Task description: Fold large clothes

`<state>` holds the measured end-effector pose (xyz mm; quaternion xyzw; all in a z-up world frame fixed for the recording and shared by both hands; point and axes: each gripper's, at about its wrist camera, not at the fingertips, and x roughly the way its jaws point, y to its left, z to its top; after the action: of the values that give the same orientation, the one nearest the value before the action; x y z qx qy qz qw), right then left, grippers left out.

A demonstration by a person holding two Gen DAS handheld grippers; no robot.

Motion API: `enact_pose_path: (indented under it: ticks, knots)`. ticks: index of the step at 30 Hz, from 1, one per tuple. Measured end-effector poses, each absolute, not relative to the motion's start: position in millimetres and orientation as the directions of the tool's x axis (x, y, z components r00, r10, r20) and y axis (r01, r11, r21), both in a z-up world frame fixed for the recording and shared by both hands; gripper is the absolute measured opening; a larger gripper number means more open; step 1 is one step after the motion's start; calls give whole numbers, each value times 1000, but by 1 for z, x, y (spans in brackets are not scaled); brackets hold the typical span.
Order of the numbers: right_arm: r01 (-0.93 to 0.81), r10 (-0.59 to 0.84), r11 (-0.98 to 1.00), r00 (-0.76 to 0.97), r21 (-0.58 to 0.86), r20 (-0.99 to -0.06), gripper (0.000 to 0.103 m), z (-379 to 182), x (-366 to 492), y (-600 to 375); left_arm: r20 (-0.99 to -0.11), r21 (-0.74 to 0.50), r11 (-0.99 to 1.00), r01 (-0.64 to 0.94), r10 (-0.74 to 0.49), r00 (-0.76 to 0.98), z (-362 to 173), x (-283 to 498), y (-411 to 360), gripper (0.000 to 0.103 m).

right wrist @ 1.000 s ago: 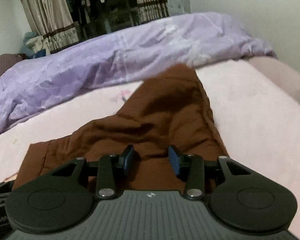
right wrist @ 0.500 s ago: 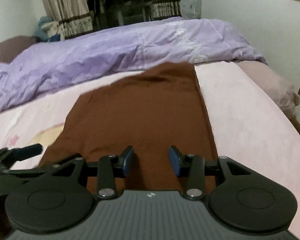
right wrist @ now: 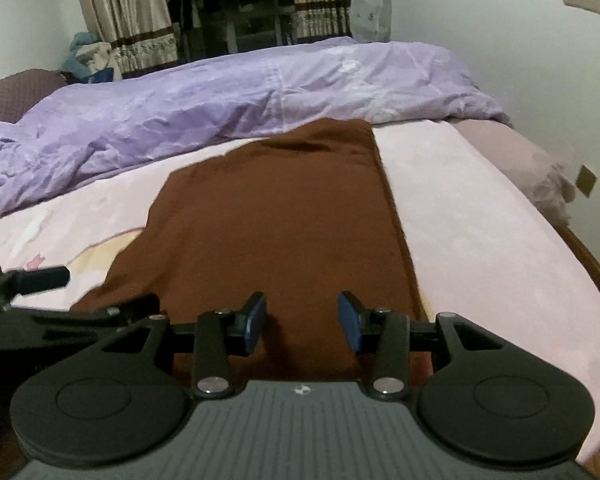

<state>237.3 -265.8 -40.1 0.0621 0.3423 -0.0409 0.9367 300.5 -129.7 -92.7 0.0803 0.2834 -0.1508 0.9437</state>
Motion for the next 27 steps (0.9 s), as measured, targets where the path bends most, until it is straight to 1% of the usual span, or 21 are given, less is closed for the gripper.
enact_pose_path:
  ticks: [1, 4, 6, 9, 10, 11, 13, 15, 16, 18, 20, 22, 25, 27]
  knots:
    - [125, -28, 987, 752, 102, -658, 50, -48, 240, -268, -549, 71, 942, 329, -239, 801, -99, 298, -130, 103]
    - [130, 16, 979, 721, 158, -693, 50, -77, 252, -279, -641, 69, 945, 318, -203, 740, -137, 310, -134, 103]
    - [125, 20, 979, 727, 160, -687, 50, -81, 254, -279, -640, 24, 953, 303, -218, 737, -151, 314, -131, 103]
    - [127, -11, 984, 745, 125, -667, 53, -69, 243, -271, -602, 1, 959, 284, -226, 766, -135, 297, -124, 103]
    - [135, -19, 983, 747, 123, -665, 59, -65, 237, -268, -598, -4, 961, 276, -224, 769, -129, 291, -122, 103]
    - [140, -25, 983, 745, 120, -667, 64, -62, 231, -265, -603, -10, 963, 268, -219, 767, -123, 284, -121, 103]
    - [164, -53, 981, 740, 104, -671, 66, -58, 217, -261, -630, -5, 960, 282, -221, 744, -114, 271, -120, 103]
    - [181, -75, 979, 747, 94, -661, 70, -55, 200, -256, -645, 43, 953, 300, -202, 737, -104, 255, -123, 103]
    - [183, -80, 979, 750, 89, -657, 76, -53, 191, -254, -640, 79, 954, 291, -175, 748, -100, 247, -124, 103]
    - [182, -97, 981, 758, 66, -645, 78, -49, 176, -249, -620, 136, 952, 275, -135, 773, -94, 229, -126, 103]
    - [183, -118, 982, 767, 39, -631, 84, -45, 160, -245, -588, 142, 952, 272, -140, 797, -88, 205, -122, 103]
    - [195, -130, 980, 785, 42, -606, 86, -45, 142, -243, -568, 144, 953, 267, -141, 811, -86, 186, -117, 103]
    - [176, -106, 982, 802, 63, -588, 86, -47, 121, -238, -531, 179, 953, 246, -117, 839, -85, 151, -114, 103]
    - [178, -111, 982, 805, 58, -583, 87, -47, 111, -235, -524, 182, 952, 244, -116, 844, -84, 137, -112, 103]
